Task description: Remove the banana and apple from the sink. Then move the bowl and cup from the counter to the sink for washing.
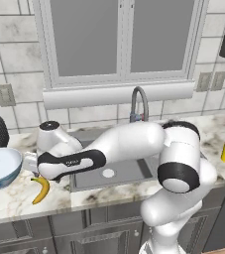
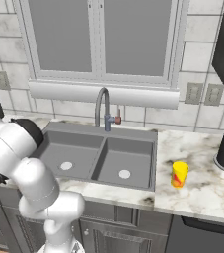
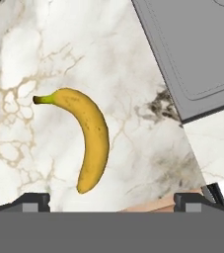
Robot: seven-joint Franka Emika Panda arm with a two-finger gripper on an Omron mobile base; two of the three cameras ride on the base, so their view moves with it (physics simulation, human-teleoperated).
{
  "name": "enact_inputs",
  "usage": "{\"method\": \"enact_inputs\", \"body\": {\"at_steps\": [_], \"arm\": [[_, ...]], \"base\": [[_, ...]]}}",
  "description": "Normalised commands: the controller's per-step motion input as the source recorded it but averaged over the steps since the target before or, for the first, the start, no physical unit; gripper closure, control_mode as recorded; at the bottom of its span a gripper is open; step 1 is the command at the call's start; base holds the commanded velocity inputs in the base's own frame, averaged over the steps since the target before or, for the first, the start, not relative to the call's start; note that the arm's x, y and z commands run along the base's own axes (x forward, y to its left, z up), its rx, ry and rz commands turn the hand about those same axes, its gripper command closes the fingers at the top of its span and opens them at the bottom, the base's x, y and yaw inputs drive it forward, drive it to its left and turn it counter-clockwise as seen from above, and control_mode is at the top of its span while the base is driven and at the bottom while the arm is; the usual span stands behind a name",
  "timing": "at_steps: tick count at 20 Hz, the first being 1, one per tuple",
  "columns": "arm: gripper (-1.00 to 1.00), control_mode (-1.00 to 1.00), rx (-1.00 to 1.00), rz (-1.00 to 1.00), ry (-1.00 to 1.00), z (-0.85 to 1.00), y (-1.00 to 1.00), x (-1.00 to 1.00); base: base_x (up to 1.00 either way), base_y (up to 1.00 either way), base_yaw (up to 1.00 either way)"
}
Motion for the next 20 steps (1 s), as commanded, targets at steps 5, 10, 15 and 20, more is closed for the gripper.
{"method": "enact_inputs", "body": {"at_steps": [5,10,15,20], "arm": [[-1.0,-1.0,0.0,0.0,0.0,0.29,0.0,-0.06],[-1.0,-1.0,0.0,0.0,-0.01,0.26,0.0,-0.03],[-1.0,-1.0,0.0,0.0,-0.03,0.21,0.0,0.0],[-1.0,-1.0,0.0,0.0,-0.06,0.16,0.0,0.0]], "base": [[0.0,0.0,0.0],[0.0,0.0,0.0],[0.0,0.0,0.0],[0.0,0.0,0.0]]}}
